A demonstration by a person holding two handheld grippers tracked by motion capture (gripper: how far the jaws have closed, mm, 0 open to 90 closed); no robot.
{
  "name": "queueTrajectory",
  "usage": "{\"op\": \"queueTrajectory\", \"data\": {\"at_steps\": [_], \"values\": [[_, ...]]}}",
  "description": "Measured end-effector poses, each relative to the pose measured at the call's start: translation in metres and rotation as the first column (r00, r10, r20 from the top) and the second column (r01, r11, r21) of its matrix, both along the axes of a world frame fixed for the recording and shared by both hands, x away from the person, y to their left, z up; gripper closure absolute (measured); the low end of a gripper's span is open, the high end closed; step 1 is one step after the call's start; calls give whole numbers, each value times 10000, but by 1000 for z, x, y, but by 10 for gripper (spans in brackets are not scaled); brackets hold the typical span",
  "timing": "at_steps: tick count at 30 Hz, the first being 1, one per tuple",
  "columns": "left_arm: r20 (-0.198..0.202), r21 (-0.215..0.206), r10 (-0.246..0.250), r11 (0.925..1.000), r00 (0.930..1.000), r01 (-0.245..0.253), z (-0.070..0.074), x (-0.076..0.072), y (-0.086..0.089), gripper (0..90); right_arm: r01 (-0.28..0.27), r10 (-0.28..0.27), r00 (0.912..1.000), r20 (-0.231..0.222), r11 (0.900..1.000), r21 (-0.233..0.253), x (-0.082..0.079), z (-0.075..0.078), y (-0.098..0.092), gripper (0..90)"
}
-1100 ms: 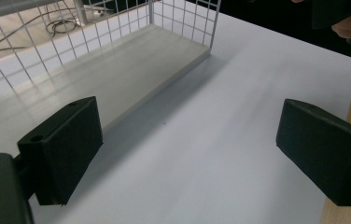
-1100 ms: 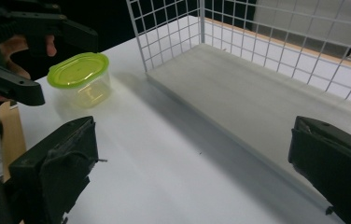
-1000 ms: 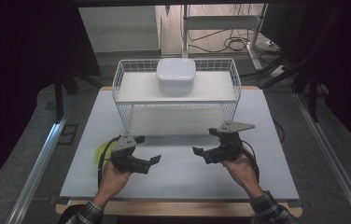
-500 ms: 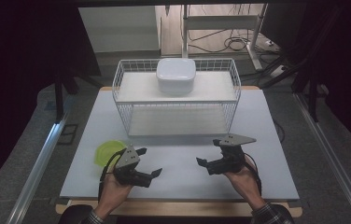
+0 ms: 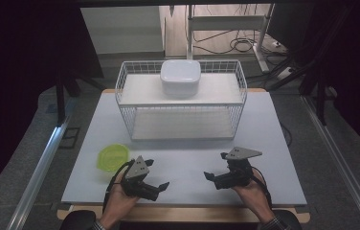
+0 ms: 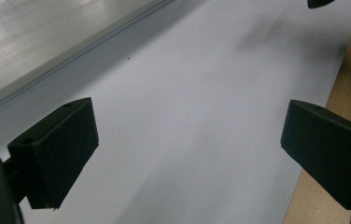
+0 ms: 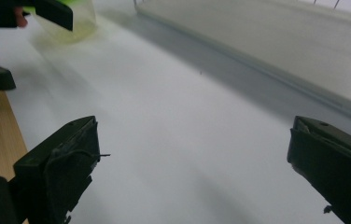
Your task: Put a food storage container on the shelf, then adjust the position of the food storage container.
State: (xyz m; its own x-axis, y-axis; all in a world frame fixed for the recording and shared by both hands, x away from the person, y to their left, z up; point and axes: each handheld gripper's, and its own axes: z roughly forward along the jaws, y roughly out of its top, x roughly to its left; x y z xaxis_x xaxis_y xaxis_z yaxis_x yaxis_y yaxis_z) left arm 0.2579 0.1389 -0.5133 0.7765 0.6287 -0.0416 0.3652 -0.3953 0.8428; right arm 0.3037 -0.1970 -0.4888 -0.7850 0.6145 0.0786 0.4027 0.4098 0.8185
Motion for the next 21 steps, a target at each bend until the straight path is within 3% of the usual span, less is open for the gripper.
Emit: {"op": "queueTrajectory", "data": {"at_steps": [7, 9, 12, 16, 18, 19, 21], "values": [[-477, 169, 52, 9998, 9988, -44, 2, 2, -1, 43, 68, -75, 9997, -238, 9995, -300, 1, -7, -3, 29], [-518, 266, -163, 9995, 9985, 177, 5, 1, 0, 30, 6, -13, 9997, -250, 9996, -281, 1, -8, -2, 29], [-427, 422, 122, 9991, 9990, -104, 9, 1, 2, 57, -17, 9, 9997, -249, 9995, -324, 2, -10, -1, 29], [49, 661, 551, 9963, 9985, -553, 17, 1, 12, 179, -84, 73, 9996, -281, 9992, -402, 2, -12, 0, 29], [61, 471, 763, 9960, 9971, -765, 22, 2, 21, 268, -110, 99, 9996, -283, 9991, -402, 2, -12, 0, 29], [60, 395, 900, 9951, 9959, -902, 24, 2, 26, 366, -106, 94, 9996, -283, 9991, -412, 2, -13, 1, 29], [105, 206, 1223, 9923, 9924, -1225, 27, 3, 36, 419, -120, 106, 9995, -302, 9990, -442, 2, -13, 1, 29]]}}
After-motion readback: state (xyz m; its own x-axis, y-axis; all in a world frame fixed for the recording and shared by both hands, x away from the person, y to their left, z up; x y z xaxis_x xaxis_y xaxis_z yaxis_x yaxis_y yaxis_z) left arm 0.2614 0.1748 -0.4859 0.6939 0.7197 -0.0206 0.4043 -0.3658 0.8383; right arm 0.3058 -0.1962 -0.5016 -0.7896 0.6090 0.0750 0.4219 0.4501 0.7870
